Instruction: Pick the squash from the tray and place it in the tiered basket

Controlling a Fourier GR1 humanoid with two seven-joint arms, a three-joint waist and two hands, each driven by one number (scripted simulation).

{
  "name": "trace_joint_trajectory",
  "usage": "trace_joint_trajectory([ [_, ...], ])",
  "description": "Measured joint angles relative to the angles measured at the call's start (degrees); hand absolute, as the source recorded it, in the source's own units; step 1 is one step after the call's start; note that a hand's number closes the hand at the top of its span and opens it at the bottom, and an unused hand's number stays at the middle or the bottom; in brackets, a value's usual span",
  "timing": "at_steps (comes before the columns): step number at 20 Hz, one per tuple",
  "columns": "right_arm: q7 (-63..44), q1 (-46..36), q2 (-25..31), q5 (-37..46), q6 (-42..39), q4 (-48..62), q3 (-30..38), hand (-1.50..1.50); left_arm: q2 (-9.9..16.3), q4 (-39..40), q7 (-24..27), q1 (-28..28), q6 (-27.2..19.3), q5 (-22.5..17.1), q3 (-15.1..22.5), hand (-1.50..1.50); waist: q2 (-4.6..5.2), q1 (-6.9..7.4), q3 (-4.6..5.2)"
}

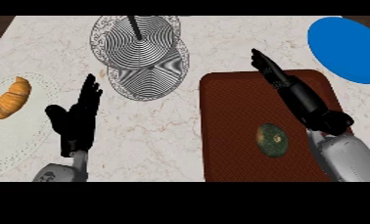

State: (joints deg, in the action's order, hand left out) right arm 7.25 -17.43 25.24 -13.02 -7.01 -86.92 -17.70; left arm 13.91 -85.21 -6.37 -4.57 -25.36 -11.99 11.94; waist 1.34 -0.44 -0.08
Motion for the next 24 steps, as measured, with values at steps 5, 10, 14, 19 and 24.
trace_joint_trajectory([
  [5,2.4,1.8,3.1,-0.4,3.9,-3.1,8.9,1.50,1.1,2.4,1.5,3.0,1.3,1.7,0.5,0.00,-1.20,-0.78,0.05],
  [10,-0.2,6.2,3.2,-1.4,17.6,0.9,22.4,-1.50,2.3,2.4,3.2,6.3,1.3,2.9,0.7,0.00,-1.71,-3.69,-0.12],
  [14,3.2,12.8,-1.5,-5.7,23.0,-1.8,29.6,-1.50,2.2,1.9,6.0,8.0,2.4,3.4,1.4,0.00,-1.94,-2.74,-0.25],
  [19,1.4,24.8,-0.7,-7.6,20.1,-13.8,31.7,-1.50,1.8,3.1,7.9,7.8,4.0,3.8,1.2,0.00,-1.97,-1.66,-0.21],
  [24,-8.8,32.8,8.1,-3.6,14.9,-21.1,28.3,-1.50,1.6,2.9,7.7,7.7,4.3,4.0,1.3,0.00,-1.94,-1.56,-0.02],
])
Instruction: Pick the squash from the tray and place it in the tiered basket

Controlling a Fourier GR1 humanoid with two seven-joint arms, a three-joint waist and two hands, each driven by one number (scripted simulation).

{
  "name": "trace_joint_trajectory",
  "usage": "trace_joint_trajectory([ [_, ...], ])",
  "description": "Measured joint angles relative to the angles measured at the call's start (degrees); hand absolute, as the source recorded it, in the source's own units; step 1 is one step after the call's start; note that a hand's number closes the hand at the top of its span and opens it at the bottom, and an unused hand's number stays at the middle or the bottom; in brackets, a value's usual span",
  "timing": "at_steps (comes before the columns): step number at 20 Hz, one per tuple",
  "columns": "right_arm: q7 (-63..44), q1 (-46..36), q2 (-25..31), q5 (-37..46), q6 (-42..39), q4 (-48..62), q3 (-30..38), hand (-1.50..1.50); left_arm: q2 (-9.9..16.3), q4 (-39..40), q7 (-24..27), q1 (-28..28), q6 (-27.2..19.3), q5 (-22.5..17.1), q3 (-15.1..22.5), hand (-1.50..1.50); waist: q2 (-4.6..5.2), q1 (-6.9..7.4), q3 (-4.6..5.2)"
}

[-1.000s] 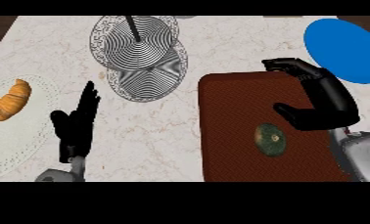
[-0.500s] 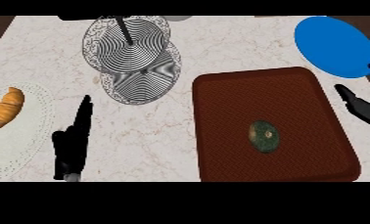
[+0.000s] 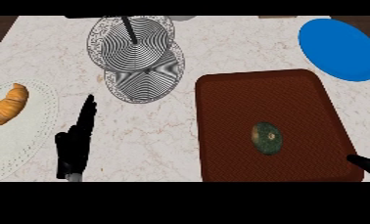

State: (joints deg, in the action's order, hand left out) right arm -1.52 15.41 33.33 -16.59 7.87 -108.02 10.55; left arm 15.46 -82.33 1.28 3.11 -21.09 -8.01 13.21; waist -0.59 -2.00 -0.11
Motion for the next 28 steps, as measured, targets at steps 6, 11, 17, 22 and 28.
trace_joint_trajectory([
  [6,-13.5,6.0,11.2,9.5,-2.6,-11.4,-3.1,-1.50,0.2,-0.7,-0.3,0.2,0.5,0.4,0.2,0.00,0.08,0.57,0.14],
  [11,-28.2,6.6,15.6,19.8,-0.7,-20.5,-6.8,-1.50,-0.5,-0.8,-0.5,0.0,0.2,1.5,0.9,0.00,0.27,1.55,0.09],
  [17,-42.5,2.8,13.5,33.7,1.0,-25.8,-16.7,-1.50,-1.7,0.7,0.7,-0.9,1.1,1.8,0.7,0.00,0.29,2.28,-0.12],
  [22,-49.8,-2.4,11.4,43.0,-1.2,-24.1,-24.8,-1.50,-2.0,0.8,1.2,-0.8,1.3,2.4,0.5,0.00,0.33,2.70,-0.18],
  [28,-56.9,-7.6,8.4,50.2,-6.2,-20.1,-32.8,-1.50,-2.5,1.1,1.0,-1.1,1.7,2.8,0.3,0.00,0.33,2.88,-0.22],
])
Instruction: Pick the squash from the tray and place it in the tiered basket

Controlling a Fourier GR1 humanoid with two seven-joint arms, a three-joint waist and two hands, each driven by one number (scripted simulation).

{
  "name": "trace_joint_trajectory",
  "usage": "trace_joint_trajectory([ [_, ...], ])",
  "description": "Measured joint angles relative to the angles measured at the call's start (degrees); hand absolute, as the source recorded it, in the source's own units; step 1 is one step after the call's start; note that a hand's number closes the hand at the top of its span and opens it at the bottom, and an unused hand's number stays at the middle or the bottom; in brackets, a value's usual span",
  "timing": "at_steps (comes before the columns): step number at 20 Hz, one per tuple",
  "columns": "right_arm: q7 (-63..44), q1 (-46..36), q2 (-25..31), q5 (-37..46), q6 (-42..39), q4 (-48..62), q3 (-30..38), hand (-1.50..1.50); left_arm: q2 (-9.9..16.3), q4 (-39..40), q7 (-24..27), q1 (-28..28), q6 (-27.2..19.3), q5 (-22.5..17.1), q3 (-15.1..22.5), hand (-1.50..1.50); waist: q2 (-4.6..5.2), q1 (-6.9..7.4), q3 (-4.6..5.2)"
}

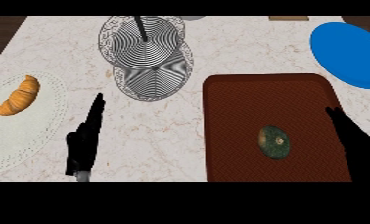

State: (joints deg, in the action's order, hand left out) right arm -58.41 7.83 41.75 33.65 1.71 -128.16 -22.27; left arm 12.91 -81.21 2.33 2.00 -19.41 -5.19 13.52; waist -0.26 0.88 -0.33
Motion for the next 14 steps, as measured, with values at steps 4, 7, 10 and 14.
trace_joint_trajectory([
  [4,-2.7,-5.2,-4.7,2.7,-2.9,3.3,-4.0,-1.50,0.4,-0.8,-1.7,0.0,0.6,0.1,-0.3,0.00,0.00,0.01,0.01],
  [7,-2.9,-6.9,-7.9,3.8,-4.2,4.8,-5.5,-1.50,0.6,-1.1,-1.3,0.7,1.4,0.0,-1.0,0.00,-0.04,-0.27,0.01],
  [10,-3.0,-9.1,-11.0,5.0,-5.2,8.2,-6.6,-1.50,0.1,-1.4,-1.7,0.9,1.1,0.4,-1.2,0.00,-0.02,-0.37,0.02],
  [14,-3.9,-10.9,-12.8,4.7,-8.0,10.8,-6.8,-1.50,0.1,-1.9,-2.5,1.0,1.3,0.5,-1.6,0.00,0.00,-0.46,0.05],
])
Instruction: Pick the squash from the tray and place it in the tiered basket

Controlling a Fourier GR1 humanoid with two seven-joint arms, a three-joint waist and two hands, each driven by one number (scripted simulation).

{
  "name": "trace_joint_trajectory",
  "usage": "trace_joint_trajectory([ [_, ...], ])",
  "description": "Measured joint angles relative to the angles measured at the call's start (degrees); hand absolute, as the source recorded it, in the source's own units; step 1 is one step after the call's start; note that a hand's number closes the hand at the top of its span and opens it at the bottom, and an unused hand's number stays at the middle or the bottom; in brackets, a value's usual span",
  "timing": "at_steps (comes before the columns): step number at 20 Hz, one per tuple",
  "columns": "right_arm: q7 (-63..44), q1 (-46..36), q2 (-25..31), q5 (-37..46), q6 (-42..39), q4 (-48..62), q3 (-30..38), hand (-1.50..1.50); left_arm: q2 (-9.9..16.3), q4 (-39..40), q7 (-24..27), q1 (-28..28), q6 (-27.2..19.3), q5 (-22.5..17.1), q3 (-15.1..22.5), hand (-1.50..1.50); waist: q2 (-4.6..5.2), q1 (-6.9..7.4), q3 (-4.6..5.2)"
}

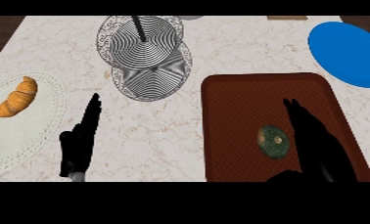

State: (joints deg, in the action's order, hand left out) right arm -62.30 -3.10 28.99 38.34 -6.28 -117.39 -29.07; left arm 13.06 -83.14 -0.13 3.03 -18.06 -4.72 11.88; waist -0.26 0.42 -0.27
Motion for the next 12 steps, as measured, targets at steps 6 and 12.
trace_joint_trajectory([
  [6,-0.6,-0.9,-2.2,-0.8,-3.0,3.9,0.4,-1.50,-0.6,-0.2,0.5,0.6,-0.3,1.0,0.1,0.00,-0.02,-0.13,-0.03],
  [12,0.4,-2.9,-4.3,-1.5,-5.2,8.4,2.0,-1.50,-0.7,0.2,0.2,0.3,0.9,0.8,-0.7,0.00,-0.08,-0.13,-0.09],
])
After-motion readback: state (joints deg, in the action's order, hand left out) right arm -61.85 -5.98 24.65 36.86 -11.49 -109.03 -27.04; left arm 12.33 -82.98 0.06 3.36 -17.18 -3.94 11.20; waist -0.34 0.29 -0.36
